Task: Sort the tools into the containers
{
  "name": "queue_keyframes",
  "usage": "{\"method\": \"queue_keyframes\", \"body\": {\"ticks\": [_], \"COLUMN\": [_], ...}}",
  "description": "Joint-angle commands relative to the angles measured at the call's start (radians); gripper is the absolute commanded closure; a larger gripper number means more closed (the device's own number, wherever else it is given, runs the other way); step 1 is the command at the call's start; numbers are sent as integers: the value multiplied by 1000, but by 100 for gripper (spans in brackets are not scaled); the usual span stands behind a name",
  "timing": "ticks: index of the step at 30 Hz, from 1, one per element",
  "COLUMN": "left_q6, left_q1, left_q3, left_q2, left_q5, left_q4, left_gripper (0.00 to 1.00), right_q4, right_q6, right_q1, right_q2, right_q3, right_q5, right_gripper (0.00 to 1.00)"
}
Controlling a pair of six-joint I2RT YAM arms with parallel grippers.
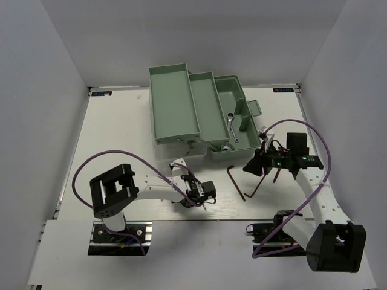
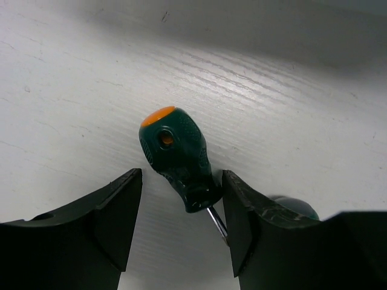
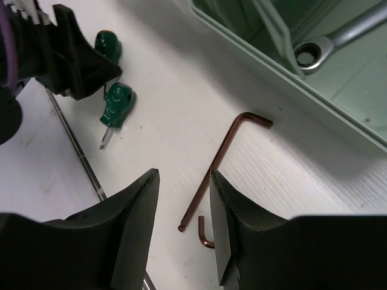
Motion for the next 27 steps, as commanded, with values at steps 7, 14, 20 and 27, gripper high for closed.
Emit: {"method": "queue_keyframes", "body": {"ticks": [7,14,20,27], "left_q6": [-64,-64,-64,315], "left_q1": [4,13,-28,-126], "left_q3": [-28,-50,-27,18], "left_q2": [30,49,14,-239], "left_q5": [-81,-62,-21,92], "left_q4": [53,87,30,157], "left_gripper": [36,74,100,100], "right_q4": [-44,-64,-58,24], "right_q6": [-74,-113,-84,35], "right_q1": [76,122,154,159], "right_q2": [-3,8,-14,-6], "right_q3": [8,0,3,2], "right_q5": [-27,27,69,206], "right_gripper": [48,46,46,46]}}
